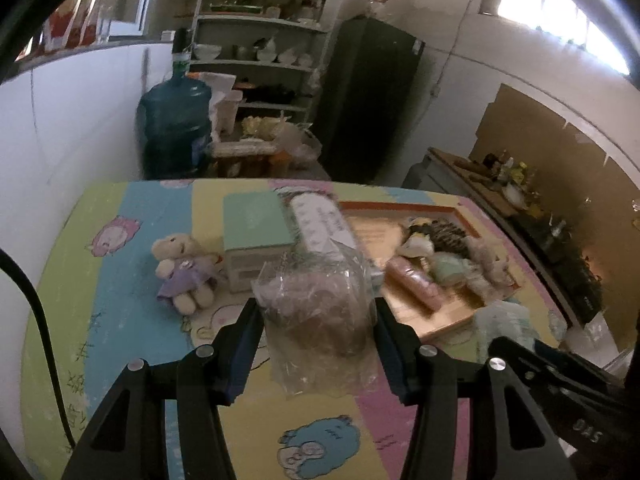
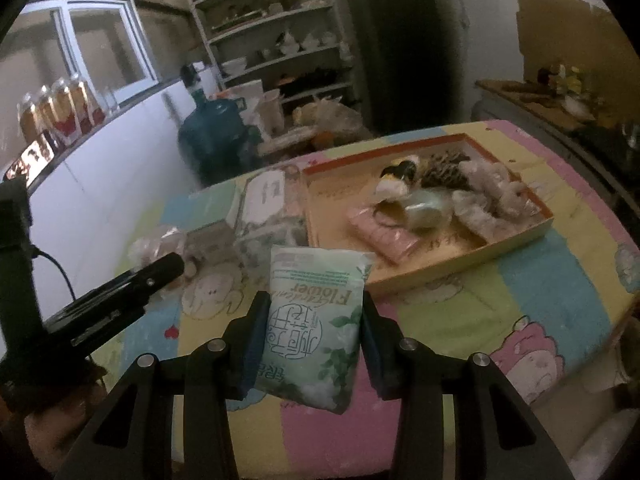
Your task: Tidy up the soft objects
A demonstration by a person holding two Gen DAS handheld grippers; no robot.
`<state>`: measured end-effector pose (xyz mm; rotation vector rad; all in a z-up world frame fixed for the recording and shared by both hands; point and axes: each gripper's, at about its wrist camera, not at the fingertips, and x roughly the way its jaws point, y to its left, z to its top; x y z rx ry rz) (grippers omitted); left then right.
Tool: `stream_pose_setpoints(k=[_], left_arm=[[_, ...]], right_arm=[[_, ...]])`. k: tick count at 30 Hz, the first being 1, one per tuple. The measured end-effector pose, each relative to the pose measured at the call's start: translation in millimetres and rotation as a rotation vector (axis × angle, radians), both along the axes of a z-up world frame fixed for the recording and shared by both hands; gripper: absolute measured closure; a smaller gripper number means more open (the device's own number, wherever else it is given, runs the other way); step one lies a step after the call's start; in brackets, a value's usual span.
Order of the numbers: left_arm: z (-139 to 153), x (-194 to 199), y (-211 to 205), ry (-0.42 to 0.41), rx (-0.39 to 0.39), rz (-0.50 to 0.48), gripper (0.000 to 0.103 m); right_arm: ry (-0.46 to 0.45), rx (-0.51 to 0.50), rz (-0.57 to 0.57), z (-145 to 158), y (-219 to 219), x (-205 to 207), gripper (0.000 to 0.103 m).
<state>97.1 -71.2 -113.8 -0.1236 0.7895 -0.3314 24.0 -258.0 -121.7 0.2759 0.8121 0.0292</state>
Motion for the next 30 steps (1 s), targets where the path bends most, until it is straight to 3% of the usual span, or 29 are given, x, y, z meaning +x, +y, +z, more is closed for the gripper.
stream_pose_setpoints(k=[30], left_arm=[[23,38,-88,-0.025,0.017,-0.009,0.048]], right_arm=[[-0.054,-0.015,-0.015,29,-87,48,0.059]])
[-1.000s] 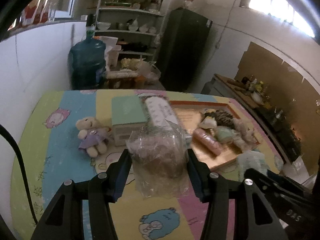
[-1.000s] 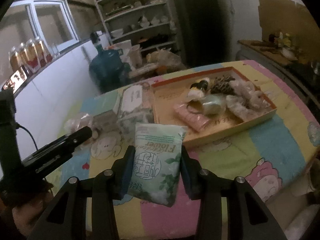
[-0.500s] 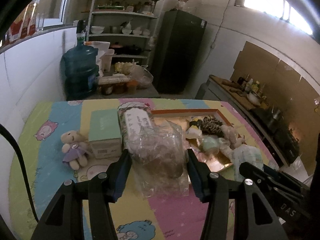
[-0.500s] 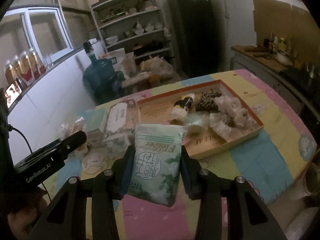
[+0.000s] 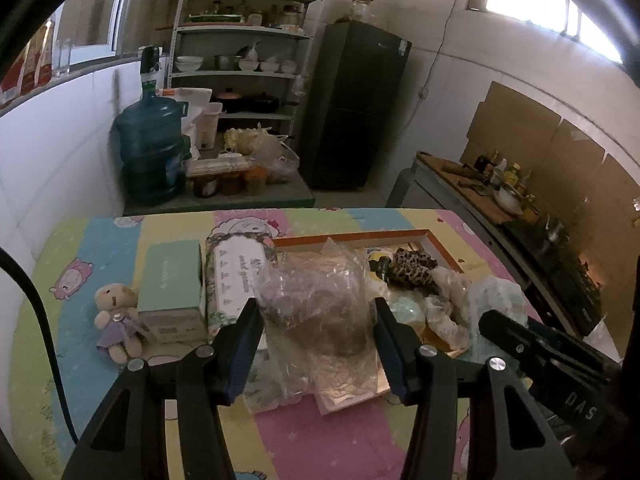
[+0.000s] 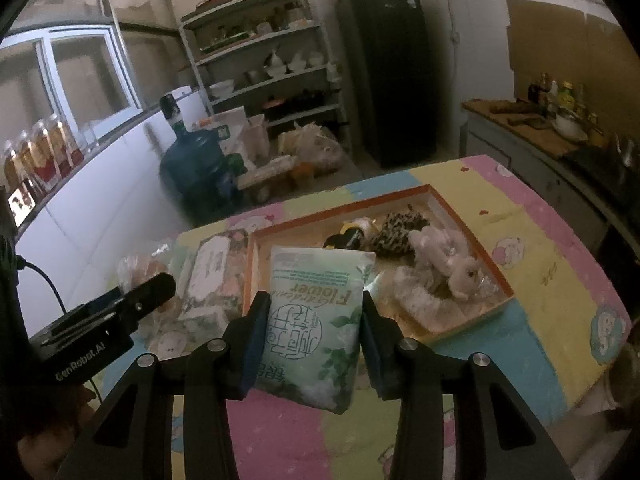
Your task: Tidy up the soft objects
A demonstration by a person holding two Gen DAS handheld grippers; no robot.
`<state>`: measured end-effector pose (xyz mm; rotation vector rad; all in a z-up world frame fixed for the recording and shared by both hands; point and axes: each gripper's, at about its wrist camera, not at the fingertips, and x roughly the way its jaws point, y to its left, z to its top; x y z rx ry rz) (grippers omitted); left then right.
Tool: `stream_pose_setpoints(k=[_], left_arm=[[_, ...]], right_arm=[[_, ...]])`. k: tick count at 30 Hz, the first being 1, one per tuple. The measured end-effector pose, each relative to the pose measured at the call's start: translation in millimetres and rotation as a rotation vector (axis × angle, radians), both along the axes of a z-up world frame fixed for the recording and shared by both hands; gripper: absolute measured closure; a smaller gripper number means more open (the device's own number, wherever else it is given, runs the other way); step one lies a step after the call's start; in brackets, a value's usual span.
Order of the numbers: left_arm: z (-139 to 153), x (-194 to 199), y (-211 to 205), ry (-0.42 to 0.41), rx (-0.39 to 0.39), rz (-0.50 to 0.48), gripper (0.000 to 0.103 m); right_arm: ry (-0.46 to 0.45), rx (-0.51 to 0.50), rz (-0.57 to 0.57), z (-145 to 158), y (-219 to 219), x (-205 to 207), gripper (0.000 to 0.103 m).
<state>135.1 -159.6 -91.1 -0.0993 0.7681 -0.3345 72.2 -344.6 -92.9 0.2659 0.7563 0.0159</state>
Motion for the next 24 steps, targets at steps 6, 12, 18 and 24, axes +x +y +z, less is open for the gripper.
stream_pose_setpoints(k=[6,12,18,24], left_arm=[[-1,9,-15,-0.004,0.009,0.006,0.048],[-5,21,-30,0.005,0.01,0.003,0.048],[-14,34,-48,0.026,0.014,-0.001,0.048],[-23,48,-62,0.053,0.025,0.012,0.048]], right_arm=[[-0.009,0.002,0.002,1,-15,13,0.059],[-0.006,0.001,-0.006,-3,-33,26,0.059],[0.011,0.002,-0.014,-9,-54,39,0.059],[0.034,0.012,-0.001,-19,-70,55,0.059]])
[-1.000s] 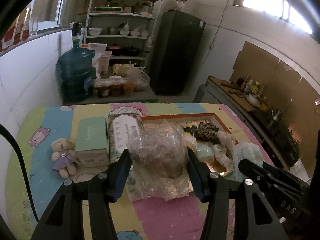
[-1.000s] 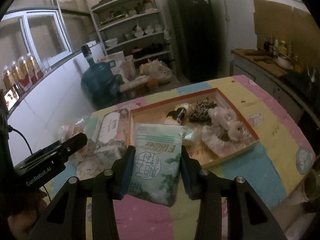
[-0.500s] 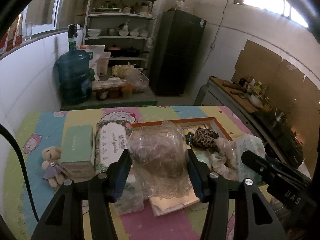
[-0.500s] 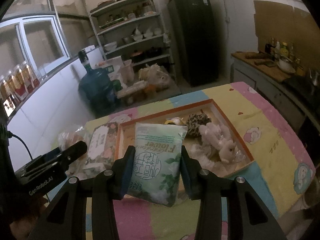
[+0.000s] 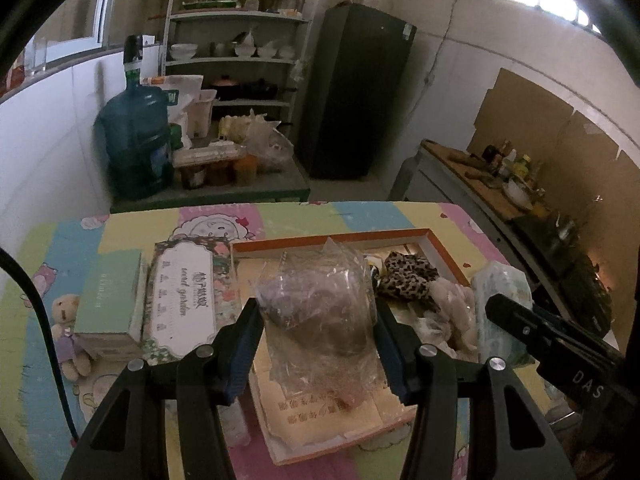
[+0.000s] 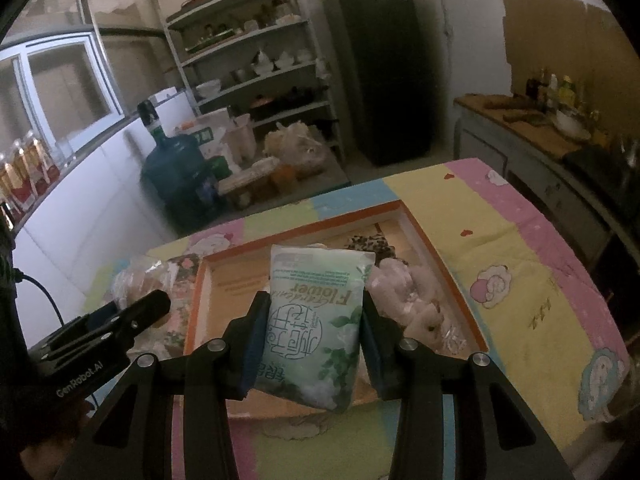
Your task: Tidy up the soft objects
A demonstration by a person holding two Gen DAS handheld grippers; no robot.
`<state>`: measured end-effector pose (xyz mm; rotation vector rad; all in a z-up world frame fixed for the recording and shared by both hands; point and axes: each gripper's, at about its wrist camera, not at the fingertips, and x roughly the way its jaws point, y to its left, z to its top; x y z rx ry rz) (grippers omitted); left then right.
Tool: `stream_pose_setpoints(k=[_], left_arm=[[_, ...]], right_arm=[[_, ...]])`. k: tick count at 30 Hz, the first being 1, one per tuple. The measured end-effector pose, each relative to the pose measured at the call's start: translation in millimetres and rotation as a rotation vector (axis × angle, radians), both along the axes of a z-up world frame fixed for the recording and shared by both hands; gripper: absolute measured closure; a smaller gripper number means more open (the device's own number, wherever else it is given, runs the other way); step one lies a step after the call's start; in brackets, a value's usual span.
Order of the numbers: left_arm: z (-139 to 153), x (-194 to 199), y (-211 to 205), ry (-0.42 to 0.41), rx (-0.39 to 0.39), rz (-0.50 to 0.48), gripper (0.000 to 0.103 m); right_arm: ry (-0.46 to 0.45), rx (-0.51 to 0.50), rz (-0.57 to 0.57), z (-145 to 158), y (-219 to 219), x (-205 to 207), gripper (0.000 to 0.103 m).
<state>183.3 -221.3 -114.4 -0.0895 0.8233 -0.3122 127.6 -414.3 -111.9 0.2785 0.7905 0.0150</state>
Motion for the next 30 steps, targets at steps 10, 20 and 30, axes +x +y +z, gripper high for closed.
stream_pose_setpoints(k=[10,20,30], left_arm=[[-15,31,-19,0.034,0.027,0.044,0.048],[-35,65,-33,0.077,0.064,0.091,0.048],[-57,89,-46,0.123,0.086,0.112,0.048]], right_arm=[[0.047,0.001,0.08,-20,-12,41,0.059],[0.09,0.0,0.177,-41,-12,85,0.059],[0.119,0.003,0.228,-58,-14,108,0.059]])
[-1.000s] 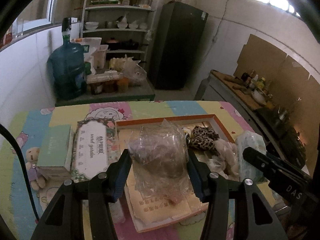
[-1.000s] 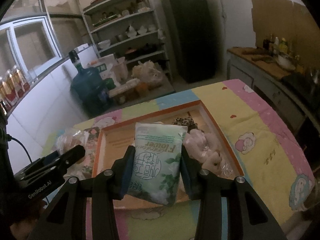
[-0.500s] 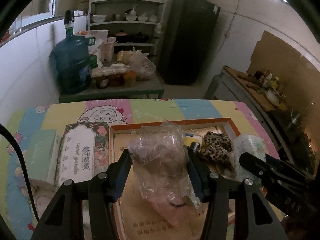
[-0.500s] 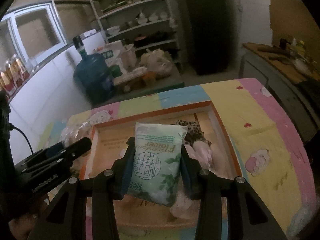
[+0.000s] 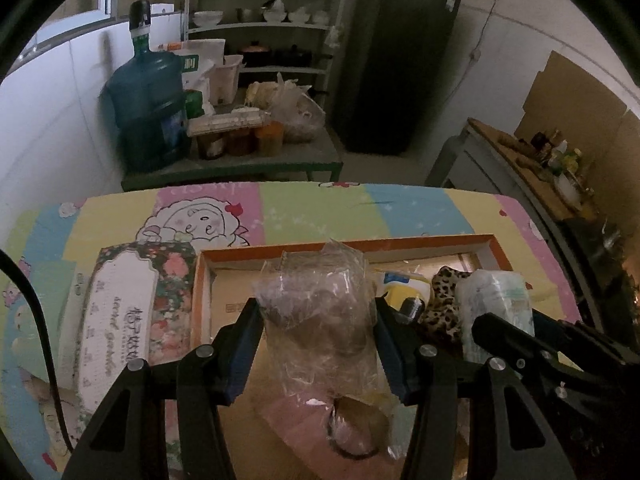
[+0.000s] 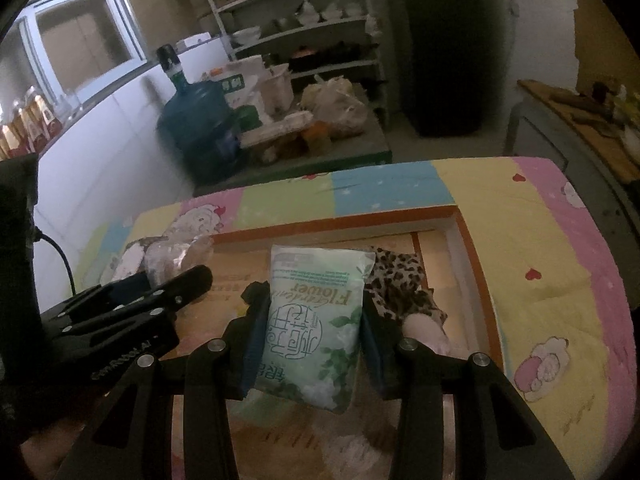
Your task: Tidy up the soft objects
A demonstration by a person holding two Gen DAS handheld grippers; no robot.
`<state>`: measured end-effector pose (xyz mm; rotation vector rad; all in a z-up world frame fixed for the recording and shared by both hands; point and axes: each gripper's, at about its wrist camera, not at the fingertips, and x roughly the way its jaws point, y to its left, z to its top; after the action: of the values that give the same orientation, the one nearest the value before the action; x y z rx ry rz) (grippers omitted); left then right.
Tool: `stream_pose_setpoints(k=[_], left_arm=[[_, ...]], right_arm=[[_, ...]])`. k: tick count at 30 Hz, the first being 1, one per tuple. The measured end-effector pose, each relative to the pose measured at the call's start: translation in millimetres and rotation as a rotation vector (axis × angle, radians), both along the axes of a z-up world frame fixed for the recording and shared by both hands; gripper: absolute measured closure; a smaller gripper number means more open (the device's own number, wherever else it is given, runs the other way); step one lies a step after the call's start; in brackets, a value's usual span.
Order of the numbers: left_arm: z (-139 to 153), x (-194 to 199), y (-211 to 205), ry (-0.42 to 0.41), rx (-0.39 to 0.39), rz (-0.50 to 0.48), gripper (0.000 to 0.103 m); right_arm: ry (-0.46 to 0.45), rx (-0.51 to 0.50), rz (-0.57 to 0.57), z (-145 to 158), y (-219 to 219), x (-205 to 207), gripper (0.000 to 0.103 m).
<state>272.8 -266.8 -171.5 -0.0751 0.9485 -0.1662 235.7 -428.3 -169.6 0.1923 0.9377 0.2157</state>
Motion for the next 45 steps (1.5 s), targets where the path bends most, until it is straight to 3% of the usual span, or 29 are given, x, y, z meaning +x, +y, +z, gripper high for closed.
stream_pose_setpoints(k=[37,45], left_arm=[[-40,30,-10,0.086,0.014,-0.01,0.048],[-45,35,-4,0.103,-0.034,-0.012,0.048]], right_arm=[[0.066,-0.016,0.034,-34,-6,27,0.059],[0.067,-0.017,0.043,-37,-5,27,0.056]])
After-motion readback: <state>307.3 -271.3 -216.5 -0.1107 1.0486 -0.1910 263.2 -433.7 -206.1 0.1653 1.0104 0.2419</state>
